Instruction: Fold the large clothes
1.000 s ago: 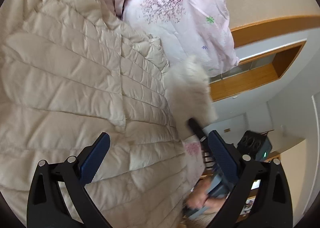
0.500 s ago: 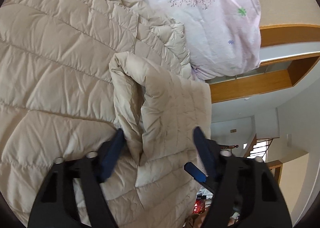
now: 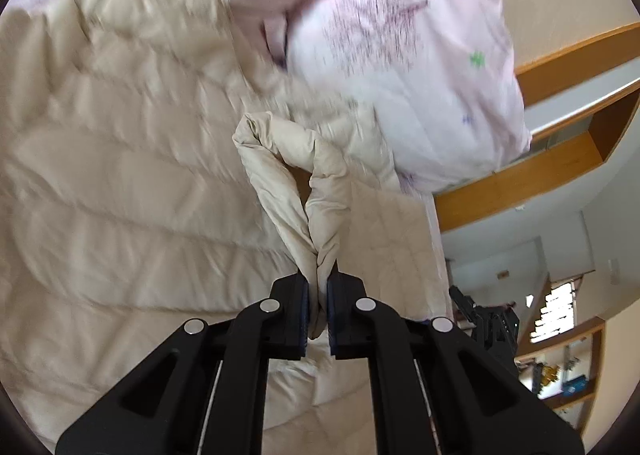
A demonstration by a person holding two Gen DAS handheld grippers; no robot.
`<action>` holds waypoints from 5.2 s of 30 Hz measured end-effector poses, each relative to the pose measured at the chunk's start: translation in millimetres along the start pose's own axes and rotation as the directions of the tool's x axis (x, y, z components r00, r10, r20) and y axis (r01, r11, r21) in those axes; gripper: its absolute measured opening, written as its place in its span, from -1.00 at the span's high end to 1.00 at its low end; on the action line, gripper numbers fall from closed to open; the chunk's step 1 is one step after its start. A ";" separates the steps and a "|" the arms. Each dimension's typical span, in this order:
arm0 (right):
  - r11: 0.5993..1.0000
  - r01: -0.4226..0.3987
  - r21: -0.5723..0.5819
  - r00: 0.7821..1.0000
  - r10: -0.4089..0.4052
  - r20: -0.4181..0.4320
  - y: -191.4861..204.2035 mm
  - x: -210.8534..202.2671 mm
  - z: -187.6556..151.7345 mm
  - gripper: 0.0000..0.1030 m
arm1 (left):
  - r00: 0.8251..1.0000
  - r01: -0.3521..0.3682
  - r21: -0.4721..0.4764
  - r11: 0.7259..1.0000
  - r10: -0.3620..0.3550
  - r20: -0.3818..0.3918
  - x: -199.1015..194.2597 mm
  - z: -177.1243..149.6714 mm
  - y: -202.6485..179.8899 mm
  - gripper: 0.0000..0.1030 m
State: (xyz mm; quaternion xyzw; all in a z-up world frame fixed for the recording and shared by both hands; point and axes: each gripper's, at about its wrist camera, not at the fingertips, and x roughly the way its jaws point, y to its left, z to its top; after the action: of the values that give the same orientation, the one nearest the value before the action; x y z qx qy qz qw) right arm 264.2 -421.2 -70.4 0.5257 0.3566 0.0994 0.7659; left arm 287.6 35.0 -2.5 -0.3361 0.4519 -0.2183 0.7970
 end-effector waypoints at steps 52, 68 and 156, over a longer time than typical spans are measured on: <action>0.527 0.091 -0.845 0.882 -0.436 -0.176 177.7 173.7 -203.8 -0.15 | 0.869 -0.296 -0.282 0.913 0.380 0.317 -272.4 -109.8 170.7 -0.21; 0.694 -0.032 -0.719 0.893 -0.304 -0.333 175.2 116.7 -192.9 -0.29 | 0.793 -0.011 -0.634 0.773 0.393 0.465 -311.6 -129.4 247.1 -0.17; -0.036 0.205 -0.978 0.926 -0.317 0.205 202.7 151.3 -265.9 0.40 | 0.853 -0.516 0.211 0.830 0.477 0.213 -136.9 -96.3 46.5 -0.62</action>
State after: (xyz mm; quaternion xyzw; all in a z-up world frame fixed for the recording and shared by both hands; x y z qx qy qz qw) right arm 246.2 -59.5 -11.0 -0.2388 0.3080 0.1937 0.9003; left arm 138.1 123.2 6.8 -0.1147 0.4292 -0.0344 0.8952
